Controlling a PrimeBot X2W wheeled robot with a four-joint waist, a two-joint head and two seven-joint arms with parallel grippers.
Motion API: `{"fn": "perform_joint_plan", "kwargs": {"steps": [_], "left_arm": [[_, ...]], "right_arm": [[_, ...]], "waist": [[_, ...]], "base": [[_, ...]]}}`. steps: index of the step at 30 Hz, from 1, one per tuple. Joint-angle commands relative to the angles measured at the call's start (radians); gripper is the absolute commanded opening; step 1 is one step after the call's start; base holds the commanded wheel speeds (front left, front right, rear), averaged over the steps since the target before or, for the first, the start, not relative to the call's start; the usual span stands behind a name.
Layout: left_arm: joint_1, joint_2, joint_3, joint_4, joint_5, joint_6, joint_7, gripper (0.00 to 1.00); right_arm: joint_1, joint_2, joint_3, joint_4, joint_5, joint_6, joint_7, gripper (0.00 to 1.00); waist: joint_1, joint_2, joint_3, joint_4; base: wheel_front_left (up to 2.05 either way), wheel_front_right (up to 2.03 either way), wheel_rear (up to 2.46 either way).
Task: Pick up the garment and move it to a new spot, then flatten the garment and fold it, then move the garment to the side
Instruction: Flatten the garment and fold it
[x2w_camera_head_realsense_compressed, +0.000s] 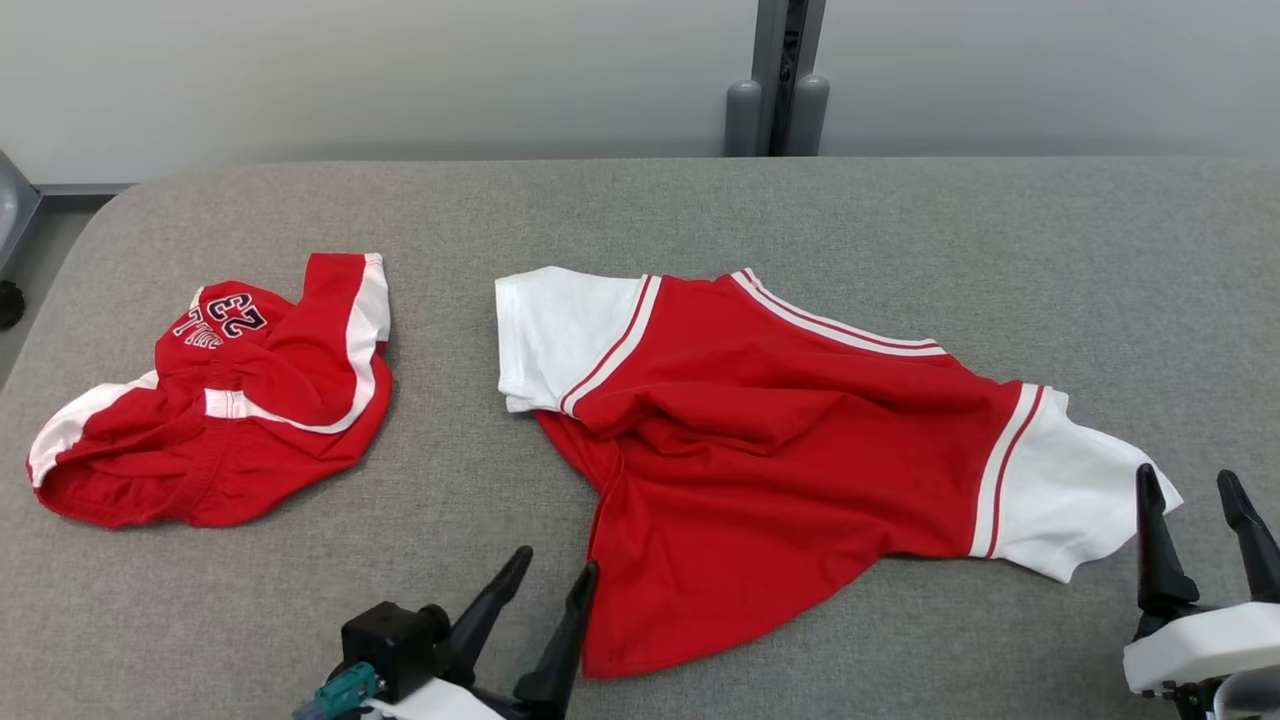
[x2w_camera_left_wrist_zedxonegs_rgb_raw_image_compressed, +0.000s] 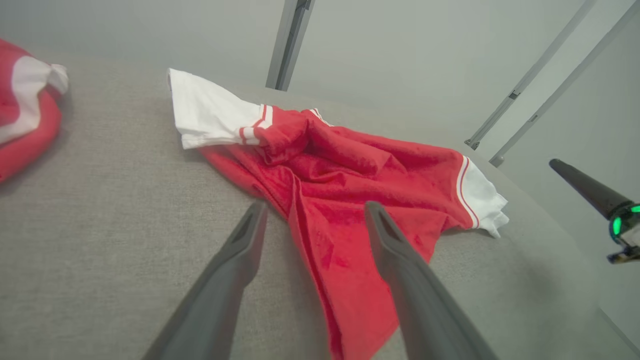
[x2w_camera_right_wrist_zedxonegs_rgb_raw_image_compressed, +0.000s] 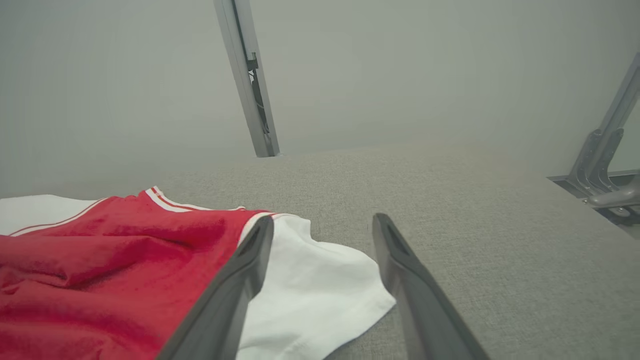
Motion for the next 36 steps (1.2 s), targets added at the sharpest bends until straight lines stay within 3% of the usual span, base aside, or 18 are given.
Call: {"fn": "perform_joint_plan", "kwargs": {"steps": [1, 20, 33, 34, 36], "left_arm": [[0.004, 0.007, -0.009, -0.003, -0.015, -0.001, 0.008, 1.0], [-0.018, 0.059, -0.098, -0.02, -0.281, -0.002, 0.234, 1.0], [-0.055, 0.072, -0.139, 0.0, -0.394, -0.002, 0.287, 1.0], [-0.058, 0.074, -0.141, 0.001, -0.396, -0.002, 0.284, 0.98], [-0.061, 0.077, -0.148, 0.003, -0.403, -0.002, 0.283, 0.75]], "right_arm": [[-0.015, -0.014, 0.002, 0.013, 0.009, 0.0, 0.005, 1.0], [-0.202, -0.172, 0.097, 0.305, 0.222, 0.0, 0.056, 1.0], [-0.318, -0.225, 0.254, 0.468, 0.36, 0.0, 0.11, 1.0], [-0.324, -0.228, 0.263, 0.476, 0.371, 0.0, 0.111, 1.0], [-0.336, -0.231, 0.278, 0.495, 0.396, 0.0, 0.121, 1.0]], "waist": [[0.0, 0.0, 0.007, 0.003], [0.0, 0.0, 0.072, 0.014], [0.0, 0.0, 0.106, 0.023], [0.0, 0.0, 0.107, 0.024], [0.0, 0.0, 0.106, 0.026]], "base": [[0.0, 0.0, 0.0], [0.0, 0.0, 0.0], [0.0, 0.0, 0.0], [0.0, 0.0, 0.0], [0.0, 0.0, 0.0]]}}
